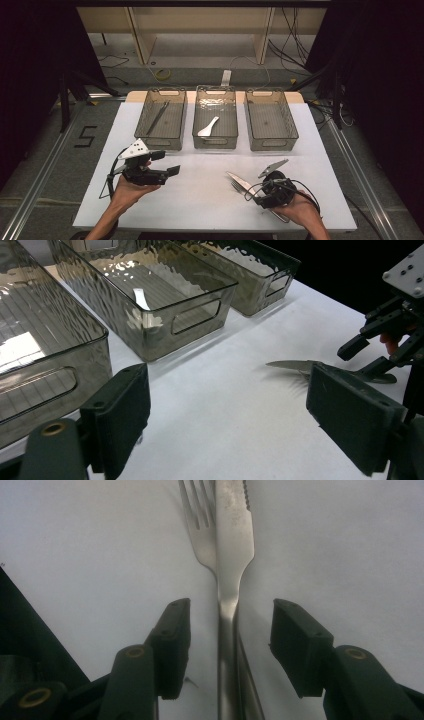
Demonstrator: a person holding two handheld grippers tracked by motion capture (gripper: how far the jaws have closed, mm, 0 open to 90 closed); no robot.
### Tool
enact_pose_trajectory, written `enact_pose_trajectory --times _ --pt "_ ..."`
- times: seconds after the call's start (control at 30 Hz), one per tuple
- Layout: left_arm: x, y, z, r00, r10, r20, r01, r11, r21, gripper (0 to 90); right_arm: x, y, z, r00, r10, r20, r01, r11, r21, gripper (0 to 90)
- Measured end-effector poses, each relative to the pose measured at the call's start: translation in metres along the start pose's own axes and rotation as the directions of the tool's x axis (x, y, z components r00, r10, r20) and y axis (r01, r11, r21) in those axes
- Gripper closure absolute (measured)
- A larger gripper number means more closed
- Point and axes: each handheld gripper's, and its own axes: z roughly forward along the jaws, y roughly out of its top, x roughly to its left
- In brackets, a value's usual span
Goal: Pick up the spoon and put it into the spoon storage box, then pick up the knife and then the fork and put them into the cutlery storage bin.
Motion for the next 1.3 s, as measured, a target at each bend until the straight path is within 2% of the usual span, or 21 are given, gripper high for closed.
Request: enact_pose_trajectory --times 0.5,0.7,0.97,1.3 --pt "-0.0057 -0.0023 -0.0057 0.9998 0.011 -0.016 -0.011 0.9999 -0.008 16.7 0.0033 0.0003 0.0037 0.9996 -0.026 0.012 0.025 0.999 0.032 57.4" --pt "-0.0062 -0.0026 -0.0078 0.9997 0.002 -0.024 -0.002 0.9998 -0.019 16.6 0.0028 0.0001 0.003 0.9994 -0.029 0.017 0.029 0.999 0.035 59.8" --pt "-0.0078 -0.0031 -0.0091 0.9988 0.021 -0.044 -0.022 0.9994 -0.025 16.6 0.0031 0.0 0.0027 0.9988 -0.039 0.028 0.038 0.998 0.044 62.5" --pt "-0.0092 -0.0044 -0.0093 0.9992 0.016 -0.038 -0.018 0.9993 -0.034 16.6 0.0055 0.0032 0.0078 0.9977 -0.054 0.041 0.051 0.996 0.08 66.4"
